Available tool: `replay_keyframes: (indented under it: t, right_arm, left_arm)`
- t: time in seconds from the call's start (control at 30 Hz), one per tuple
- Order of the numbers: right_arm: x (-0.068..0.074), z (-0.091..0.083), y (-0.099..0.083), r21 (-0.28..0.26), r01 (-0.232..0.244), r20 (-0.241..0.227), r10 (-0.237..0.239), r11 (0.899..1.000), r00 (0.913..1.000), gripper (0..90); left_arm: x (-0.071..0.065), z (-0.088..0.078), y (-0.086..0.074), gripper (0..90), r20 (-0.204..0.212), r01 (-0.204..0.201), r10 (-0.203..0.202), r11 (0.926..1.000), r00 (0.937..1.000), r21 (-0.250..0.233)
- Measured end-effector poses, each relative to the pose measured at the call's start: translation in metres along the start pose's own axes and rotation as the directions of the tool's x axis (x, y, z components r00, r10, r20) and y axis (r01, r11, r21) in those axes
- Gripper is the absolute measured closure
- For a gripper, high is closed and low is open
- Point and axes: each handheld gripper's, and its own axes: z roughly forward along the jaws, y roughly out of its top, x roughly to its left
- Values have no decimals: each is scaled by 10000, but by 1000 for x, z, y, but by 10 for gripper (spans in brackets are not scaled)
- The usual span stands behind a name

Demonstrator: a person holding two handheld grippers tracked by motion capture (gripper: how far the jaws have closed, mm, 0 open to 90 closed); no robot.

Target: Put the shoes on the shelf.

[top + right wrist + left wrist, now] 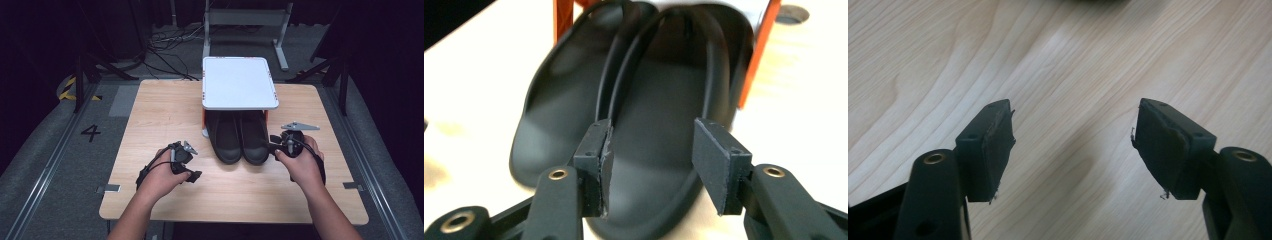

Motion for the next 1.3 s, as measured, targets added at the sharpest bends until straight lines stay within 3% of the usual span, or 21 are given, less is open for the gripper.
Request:
replay_keyframes:
  t: [0.13,0.3,0.4,0.6,0.67,0.8,0.9,1.1,1.3]
  right_arm:
    - [-3,-11,-13,288,-88,39,87,9995,10000,554]
    - [-3,-17,-19,608,-107,21,106,9981,9999,570]
    - [-1,-16,-24,1079,127,79,-137,9941,9999,607]
    - [7,-7,-32,2423,498,-243,-452,9689,9987,741]
    - [8,-6,-33,2586,508,-268,-454,9647,9986,758]
    - [10,5,-36,3150,780,-373,-698,9459,9969,811]
    - [10,10,-37,3224,867,-340,-800,9426,9962,820]
    - [10,24,-39,3431,876,-353,-804,9352,9961,845]
    - [15,36,-36,3346,954,-371,-881,9375,9954,841]
  left_arm:
    - [-8,4,8,349,233,-216,216,9998,9995,15]
    - [-16,9,13,372,338,-180,182,9998,9993,-59]
    - [-21,16,19,398,417,-215,219,9997,9989,-99]
    - [-32,34,33,508,592,-310,308,9995,9978,35]
    - [-34,37,36,538,639,-261,254,9996,9976,105]
    - [-39,46,47,589,734,-78,65,9998,9973,164]
    - [-40,52,50,624,790,4,-24,9997,9969,254]
    - [-43,61,47,600,883,37,-71,9993,9961,384]
    - [-40,60,43,556,690,217,-241,9991,9973,358]
